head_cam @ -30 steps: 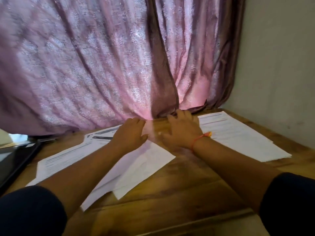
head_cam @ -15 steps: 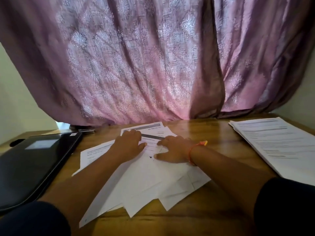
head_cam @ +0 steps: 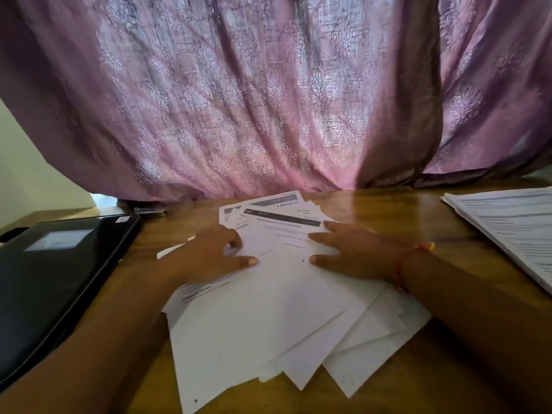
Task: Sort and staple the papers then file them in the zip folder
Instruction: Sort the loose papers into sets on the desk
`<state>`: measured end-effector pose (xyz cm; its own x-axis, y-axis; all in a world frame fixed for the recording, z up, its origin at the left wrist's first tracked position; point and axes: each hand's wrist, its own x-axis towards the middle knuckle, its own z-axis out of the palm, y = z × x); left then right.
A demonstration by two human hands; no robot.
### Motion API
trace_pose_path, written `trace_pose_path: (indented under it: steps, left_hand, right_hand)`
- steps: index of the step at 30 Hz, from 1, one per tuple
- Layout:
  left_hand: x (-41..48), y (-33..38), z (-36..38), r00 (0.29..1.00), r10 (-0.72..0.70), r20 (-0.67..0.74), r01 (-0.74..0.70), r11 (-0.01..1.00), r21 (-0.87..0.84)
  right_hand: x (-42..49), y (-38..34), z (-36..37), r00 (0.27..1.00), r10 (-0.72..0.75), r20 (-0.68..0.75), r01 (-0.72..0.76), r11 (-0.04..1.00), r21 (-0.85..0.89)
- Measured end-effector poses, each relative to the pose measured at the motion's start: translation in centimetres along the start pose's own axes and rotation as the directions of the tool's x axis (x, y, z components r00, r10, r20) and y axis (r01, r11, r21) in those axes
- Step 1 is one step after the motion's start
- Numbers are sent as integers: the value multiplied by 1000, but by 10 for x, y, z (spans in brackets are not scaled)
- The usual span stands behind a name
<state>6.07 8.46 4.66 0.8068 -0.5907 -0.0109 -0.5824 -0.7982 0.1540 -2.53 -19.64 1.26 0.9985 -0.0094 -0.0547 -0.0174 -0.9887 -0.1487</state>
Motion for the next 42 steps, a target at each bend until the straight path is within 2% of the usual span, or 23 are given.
trace_pose_path:
  steps: [5, 9, 12, 14, 16, 18, 20, 23, 26, 28, 31, 38, 42]
  left_hand:
    - [5, -5, 15, 997, 36, 67, -29, 994, -105]
    - [3, 3, 23, 993, 95, 70, -84, 984, -157]
    - [4, 9, 30, 989, 144, 43, -137, 981, -136]
    - [6, 18, 35, 985, 171, 7, -170, 982, -85]
    - [8, 27, 38, 983, 179, -34, -179, 984, -19]
    - [8, 34, 41, 972, 230, -45, -231, 973, -8]
    - [7, 36, 41, 954, 285, -90, -294, 949, -115]
    - [8, 26, 35, 963, 202, -180, -230, 961, -155]
    - [11, 7, 27, 983, -37, -178, 23, 997, -79]
    - [13, -8, 25, 982, -124, -143, 121, 992, -30]
    - [15, -20, 27, 988, -121, -98, 118, 992, -39]
    - [15, -19, 27, 987, -123, -100, 108, 984, -141]
    - [19, -23, 29, 978, -130, -165, 99, 978, -183]
  right_hand:
    - [-13, -1, -10, 1000, 4, -26, -4, 1000, 13]
    - [-14, 5, -10, 997, 25, -72, -29, 998, -59]
    - [-17, 2, -8, 990, 7, -140, -17, 998, -67]
    - [-19, -6, -9, 969, -62, -240, 66, 998, 12]
    - [-21, -12, -6, 947, -47, -319, 85, 991, 106]
    - [-22, -13, -1, 966, 14, -256, 2, 998, 63]
    - [-22, -10, 3, 983, 49, -177, -45, 999, 28]
    - [-24, -10, -2, 987, 59, -146, -50, 996, 67]
    - [-27, -12, -3, 986, 90, -137, -82, 995, 62]
    - [-29, -13, -5, 986, 98, -138, -92, 995, 50]
    - [-27, -14, -6, 984, 101, -146, -94, 994, 51]
    - [-30, -19, -1, 982, 114, -149, -109, 993, 41]
    - [-29, -21, 3, 979, 135, -150, -127, 990, 58]
